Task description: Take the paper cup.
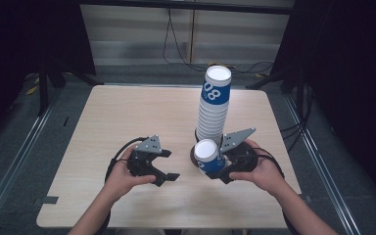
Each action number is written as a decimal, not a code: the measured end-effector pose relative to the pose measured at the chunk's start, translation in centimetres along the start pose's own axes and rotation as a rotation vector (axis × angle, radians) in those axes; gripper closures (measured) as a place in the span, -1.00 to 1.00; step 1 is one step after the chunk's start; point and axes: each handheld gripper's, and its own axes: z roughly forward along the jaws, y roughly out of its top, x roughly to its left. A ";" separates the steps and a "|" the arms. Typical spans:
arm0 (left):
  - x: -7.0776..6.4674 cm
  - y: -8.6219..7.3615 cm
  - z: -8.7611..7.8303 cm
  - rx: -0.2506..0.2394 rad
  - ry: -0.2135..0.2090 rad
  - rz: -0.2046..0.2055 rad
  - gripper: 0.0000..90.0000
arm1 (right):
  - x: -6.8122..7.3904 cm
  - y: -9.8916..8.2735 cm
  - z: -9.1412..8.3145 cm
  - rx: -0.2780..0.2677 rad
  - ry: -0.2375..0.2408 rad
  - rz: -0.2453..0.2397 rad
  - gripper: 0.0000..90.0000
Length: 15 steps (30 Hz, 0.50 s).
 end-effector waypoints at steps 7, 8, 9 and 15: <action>0.0 0.2 0.1 -0.011 -0.007 -0.004 -0.64 | 0.1 0.0 0.1 0.004 0.000 -0.002 -0.49; 0.1 0.2 0.1 -0.004 -0.011 0.004 -0.64 | 0.1 -0.1 0.1 0.009 0.001 0.003 -0.49; 0.0 0.2 0.2 -0.005 -0.010 0.006 -0.64 | 0.1 -0.2 0.1 0.012 0.001 0.003 -0.49; 0.0 0.2 0.4 0.002 -0.019 0.010 -0.64 | 0.0 -0.4 0.0 0.032 0.004 0.003 -0.48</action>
